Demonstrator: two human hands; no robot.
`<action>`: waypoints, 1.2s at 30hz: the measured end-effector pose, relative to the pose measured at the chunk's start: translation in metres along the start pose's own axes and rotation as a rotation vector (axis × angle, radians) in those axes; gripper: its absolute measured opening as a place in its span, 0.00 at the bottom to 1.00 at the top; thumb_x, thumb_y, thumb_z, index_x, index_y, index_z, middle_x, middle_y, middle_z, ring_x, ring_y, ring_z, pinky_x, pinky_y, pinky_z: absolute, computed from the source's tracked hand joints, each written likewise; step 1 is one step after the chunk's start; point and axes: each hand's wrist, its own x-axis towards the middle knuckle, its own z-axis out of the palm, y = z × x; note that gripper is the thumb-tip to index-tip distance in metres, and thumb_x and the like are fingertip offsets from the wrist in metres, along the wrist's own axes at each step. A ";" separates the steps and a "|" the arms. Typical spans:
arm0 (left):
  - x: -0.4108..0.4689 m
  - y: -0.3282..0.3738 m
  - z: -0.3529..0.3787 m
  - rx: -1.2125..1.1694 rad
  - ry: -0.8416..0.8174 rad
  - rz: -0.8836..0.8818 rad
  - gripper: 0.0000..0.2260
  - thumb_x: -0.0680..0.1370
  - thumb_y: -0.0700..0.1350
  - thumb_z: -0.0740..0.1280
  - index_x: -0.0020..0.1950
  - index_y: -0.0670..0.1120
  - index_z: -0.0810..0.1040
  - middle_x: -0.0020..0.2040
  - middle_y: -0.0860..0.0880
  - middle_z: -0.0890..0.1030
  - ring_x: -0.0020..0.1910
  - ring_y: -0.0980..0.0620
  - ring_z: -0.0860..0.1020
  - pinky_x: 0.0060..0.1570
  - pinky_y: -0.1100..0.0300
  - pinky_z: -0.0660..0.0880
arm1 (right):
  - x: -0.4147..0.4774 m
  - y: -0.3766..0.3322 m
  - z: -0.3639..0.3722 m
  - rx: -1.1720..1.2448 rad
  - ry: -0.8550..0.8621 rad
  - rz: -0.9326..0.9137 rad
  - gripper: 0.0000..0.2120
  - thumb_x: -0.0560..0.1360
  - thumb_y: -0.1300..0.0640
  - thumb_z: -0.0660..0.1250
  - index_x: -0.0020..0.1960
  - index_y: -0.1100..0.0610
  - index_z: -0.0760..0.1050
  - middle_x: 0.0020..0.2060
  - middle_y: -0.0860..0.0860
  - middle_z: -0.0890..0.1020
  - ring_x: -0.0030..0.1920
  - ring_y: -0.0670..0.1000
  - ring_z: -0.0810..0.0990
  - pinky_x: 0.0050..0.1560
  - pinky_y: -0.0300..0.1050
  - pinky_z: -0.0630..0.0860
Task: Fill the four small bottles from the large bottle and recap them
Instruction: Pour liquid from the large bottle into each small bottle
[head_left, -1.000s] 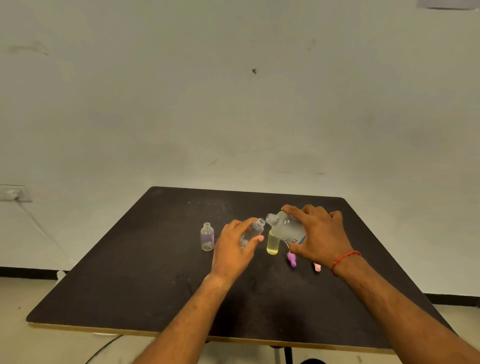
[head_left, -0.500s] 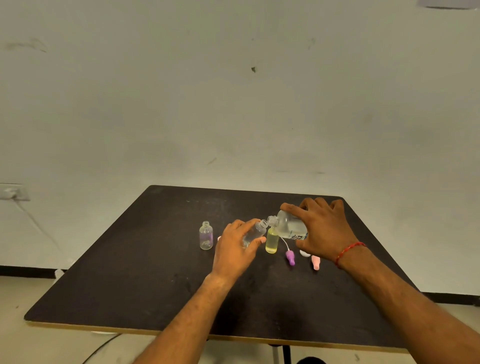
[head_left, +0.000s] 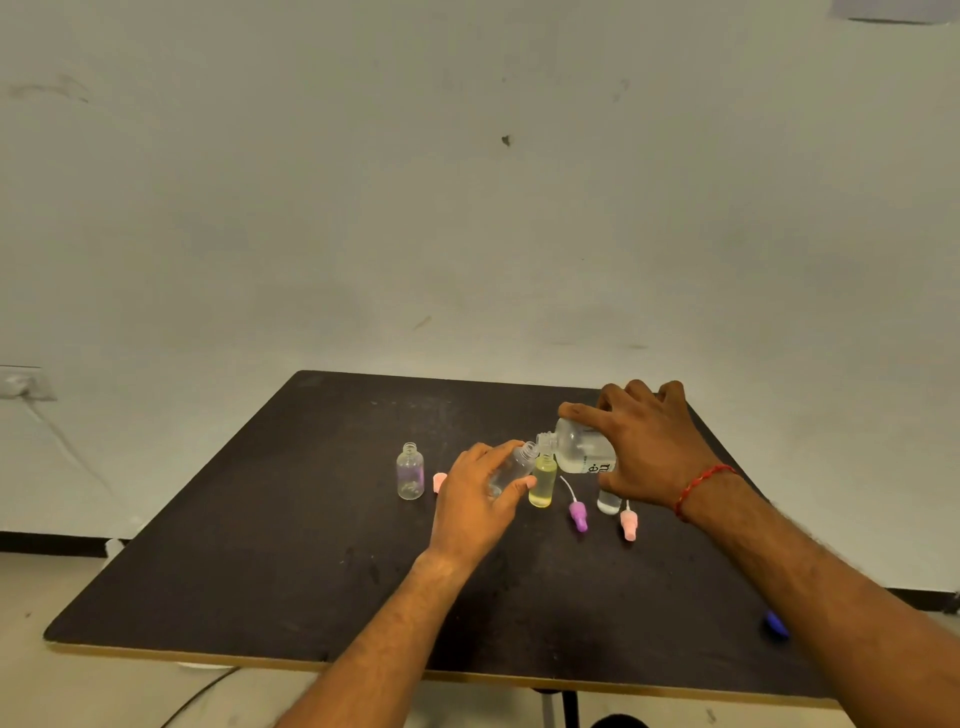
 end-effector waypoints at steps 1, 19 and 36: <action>0.000 0.000 0.000 -0.001 0.002 -0.004 0.20 0.78 0.56 0.72 0.70 0.56 0.77 0.57 0.56 0.79 0.59 0.56 0.76 0.60 0.60 0.78 | 0.000 0.000 0.000 -0.007 0.001 -0.002 0.40 0.69 0.41 0.69 0.75 0.36 0.53 0.62 0.48 0.70 0.63 0.52 0.68 0.62 0.55 0.62; 0.000 0.002 0.003 -0.025 -0.003 -0.031 0.22 0.78 0.56 0.72 0.70 0.55 0.77 0.58 0.57 0.79 0.58 0.56 0.77 0.61 0.56 0.79 | 0.003 0.003 -0.007 -0.035 -0.006 -0.032 0.39 0.69 0.42 0.69 0.75 0.37 0.53 0.61 0.48 0.71 0.61 0.53 0.69 0.60 0.55 0.62; 0.001 0.000 0.002 -0.025 -0.006 -0.024 0.21 0.77 0.57 0.72 0.70 0.54 0.78 0.56 0.57 0.79 0.57 0.58 0.78 0.60 0.57 0.79 | 0.005 0.003 -0.010 -0.058 -0.006 -0.053 0.39 0.69 0.42 0.69 0.75 0.36 0.53 0.61 0.48 0.70 0.62 0.53 0.69 0.60 0.55 0.63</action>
